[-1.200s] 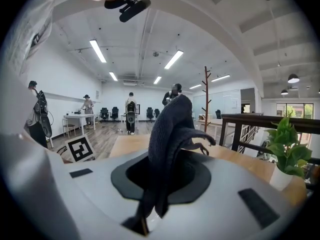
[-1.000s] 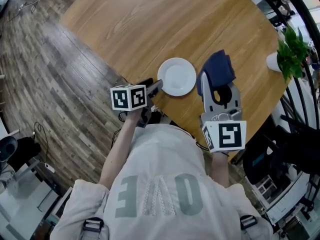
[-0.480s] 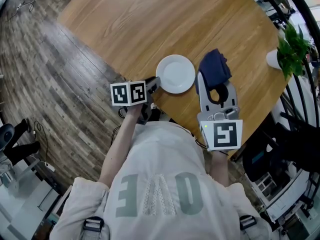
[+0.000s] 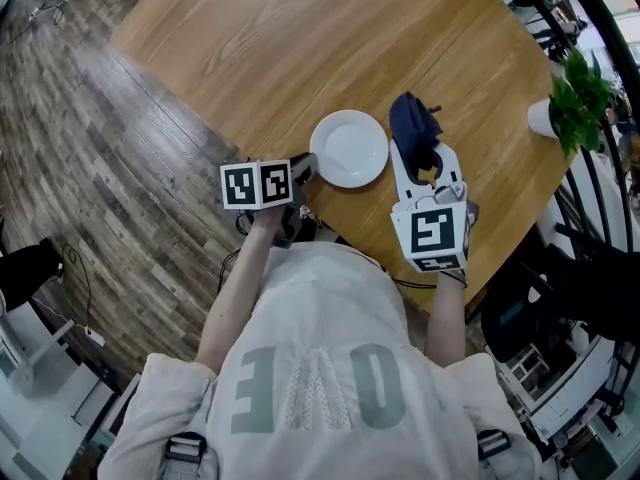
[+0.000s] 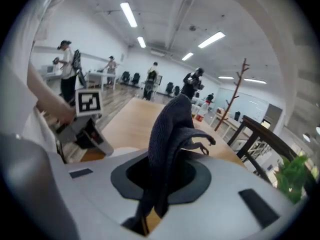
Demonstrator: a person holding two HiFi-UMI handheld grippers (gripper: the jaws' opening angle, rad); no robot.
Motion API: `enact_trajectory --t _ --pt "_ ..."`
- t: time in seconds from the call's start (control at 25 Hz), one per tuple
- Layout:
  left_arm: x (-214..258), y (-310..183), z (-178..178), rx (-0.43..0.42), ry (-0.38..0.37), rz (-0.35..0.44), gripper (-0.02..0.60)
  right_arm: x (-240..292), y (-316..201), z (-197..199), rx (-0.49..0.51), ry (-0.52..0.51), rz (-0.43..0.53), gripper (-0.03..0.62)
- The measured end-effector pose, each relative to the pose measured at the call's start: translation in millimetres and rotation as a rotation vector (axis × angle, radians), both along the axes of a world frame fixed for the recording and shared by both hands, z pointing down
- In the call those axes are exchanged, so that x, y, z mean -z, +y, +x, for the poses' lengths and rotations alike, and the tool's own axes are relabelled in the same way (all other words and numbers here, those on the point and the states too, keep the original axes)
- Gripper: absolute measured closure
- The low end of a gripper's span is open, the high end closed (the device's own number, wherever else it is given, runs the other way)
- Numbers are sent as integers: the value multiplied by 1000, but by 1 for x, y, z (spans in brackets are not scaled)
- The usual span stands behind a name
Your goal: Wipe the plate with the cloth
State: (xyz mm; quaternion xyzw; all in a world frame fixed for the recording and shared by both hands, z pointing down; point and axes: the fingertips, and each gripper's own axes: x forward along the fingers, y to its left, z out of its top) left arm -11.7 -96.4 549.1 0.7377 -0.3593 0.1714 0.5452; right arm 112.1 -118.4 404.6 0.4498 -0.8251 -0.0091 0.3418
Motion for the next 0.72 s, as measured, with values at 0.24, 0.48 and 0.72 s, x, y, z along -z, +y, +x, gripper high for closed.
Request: enact_trajectory --t 0.24,0.48,0.72 --pt "1 1 -1 14 27 -13 543 -97 -3 3 264 443 -195 537" --pt "1 2 0 23 48 -17 545 -128 -10 -4 354 536 -267 537" --pt "2 2 0 31 60 -13 546 -133 -10 -9 373 575 -264 537"
